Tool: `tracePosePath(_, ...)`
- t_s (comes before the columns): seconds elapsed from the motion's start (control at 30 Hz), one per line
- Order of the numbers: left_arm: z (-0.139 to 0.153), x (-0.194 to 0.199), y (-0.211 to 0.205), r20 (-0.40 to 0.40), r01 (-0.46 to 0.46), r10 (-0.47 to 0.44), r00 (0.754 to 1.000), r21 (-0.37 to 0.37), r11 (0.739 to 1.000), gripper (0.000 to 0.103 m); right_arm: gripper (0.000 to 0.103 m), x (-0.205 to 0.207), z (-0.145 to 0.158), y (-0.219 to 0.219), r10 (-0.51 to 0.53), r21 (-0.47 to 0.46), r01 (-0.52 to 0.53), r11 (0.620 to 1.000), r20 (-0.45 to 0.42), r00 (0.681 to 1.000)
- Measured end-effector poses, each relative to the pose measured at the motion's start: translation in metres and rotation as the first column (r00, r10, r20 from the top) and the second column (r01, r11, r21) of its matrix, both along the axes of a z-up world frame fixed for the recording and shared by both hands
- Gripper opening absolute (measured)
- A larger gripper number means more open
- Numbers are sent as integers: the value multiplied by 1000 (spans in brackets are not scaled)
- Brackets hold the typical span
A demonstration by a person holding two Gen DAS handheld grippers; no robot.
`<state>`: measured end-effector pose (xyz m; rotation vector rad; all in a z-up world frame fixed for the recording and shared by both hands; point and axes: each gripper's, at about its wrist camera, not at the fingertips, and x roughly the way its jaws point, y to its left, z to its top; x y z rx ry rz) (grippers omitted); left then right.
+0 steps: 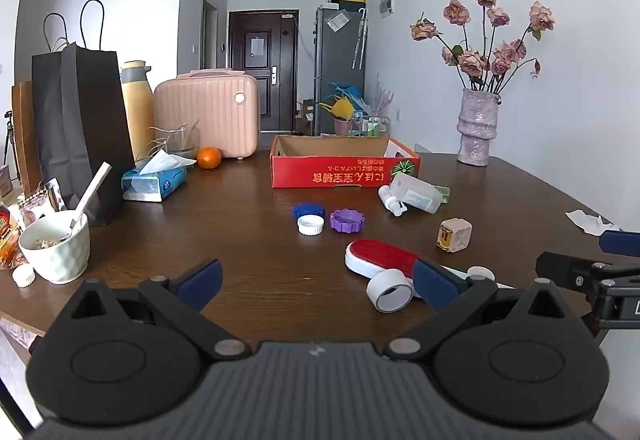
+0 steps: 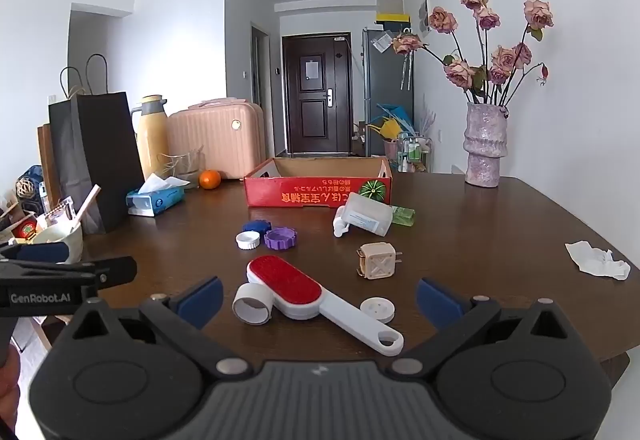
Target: Organize rigid objects
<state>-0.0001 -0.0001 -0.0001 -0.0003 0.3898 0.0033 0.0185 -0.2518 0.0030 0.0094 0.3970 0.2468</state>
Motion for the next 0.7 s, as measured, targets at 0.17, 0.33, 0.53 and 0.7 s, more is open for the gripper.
tracePosePath(0.17, 0, -2, -2, 11, 0, 0, 1000, 2, 1000, 103, 103, 0, 1, 1, 1, -4, -1, 1000, 16, 1000)
tracePosePath(0.33, 0, -2, -5, 0, 2, -2, 1000, -5, 1000, 103, 103, 3, -1, -1, -10, -8, 10, 1000, 1, 1000)
tracePosePath(0.53, 2, 1, -4, -23, 6, -7, 1000, -6, 1000, 103, 103, 3, 0, -2, -17, -6, 17, 1000, -18, 1000)
tracePosePath(0.7, 2, 3, -3, -41, 4, -4, 999, -11, 1000, 103, 103, 3, 1, -2, -26, -10, 25, 1000, -23, 999)
